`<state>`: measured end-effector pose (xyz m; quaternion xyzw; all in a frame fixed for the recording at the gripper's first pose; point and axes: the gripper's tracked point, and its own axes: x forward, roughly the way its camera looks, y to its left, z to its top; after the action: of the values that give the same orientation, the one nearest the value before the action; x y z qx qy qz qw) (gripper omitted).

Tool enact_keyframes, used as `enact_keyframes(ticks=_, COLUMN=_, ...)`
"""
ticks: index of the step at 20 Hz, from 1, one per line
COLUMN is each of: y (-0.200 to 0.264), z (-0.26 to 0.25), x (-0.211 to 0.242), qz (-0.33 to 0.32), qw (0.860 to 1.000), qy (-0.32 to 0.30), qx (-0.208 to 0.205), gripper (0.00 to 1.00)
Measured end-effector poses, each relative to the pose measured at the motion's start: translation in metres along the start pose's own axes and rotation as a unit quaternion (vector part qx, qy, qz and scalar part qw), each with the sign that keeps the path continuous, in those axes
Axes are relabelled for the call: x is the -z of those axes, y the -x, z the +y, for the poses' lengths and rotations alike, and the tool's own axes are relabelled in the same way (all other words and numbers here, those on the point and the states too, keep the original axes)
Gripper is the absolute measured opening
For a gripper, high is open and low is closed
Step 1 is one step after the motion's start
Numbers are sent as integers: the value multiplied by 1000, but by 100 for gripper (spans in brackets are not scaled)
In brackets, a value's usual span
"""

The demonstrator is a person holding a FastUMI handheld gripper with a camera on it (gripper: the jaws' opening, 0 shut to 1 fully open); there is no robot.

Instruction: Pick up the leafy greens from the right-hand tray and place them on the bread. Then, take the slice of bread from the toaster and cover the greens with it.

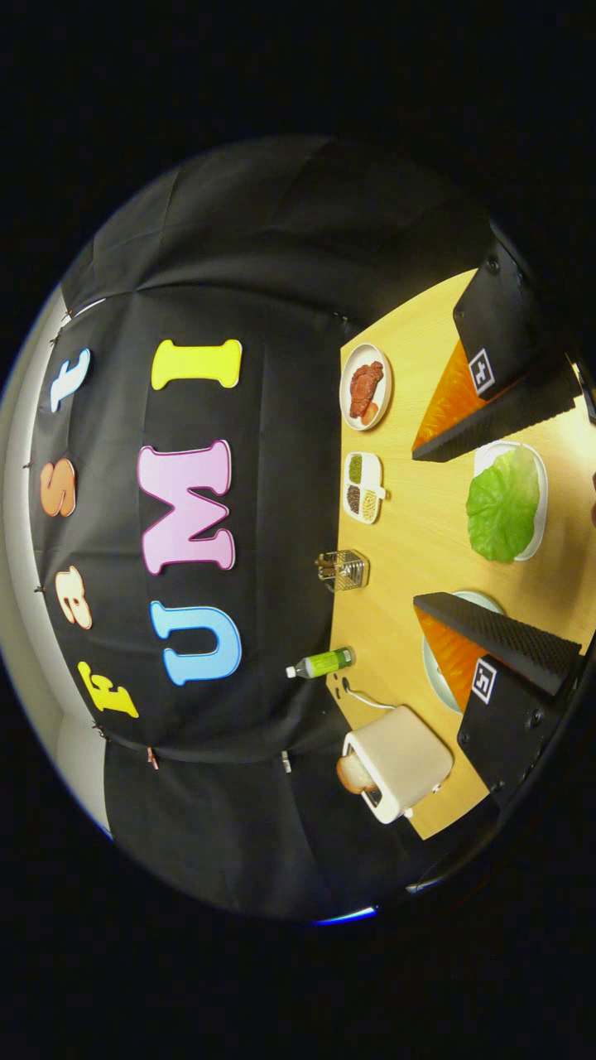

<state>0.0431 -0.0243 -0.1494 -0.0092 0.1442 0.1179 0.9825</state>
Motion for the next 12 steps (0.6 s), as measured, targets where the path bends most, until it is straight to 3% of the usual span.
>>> enact_keyframes(ticks=7, y=-39, z=-19, x=62, qz=81, qw=997, qy=11, qx=-8, gripper=99)
enact_keyframes(ticks=12, y=-61, z=-24, x=126, qz=173, qw=985, qy=12, qx=-24, gripper=99)
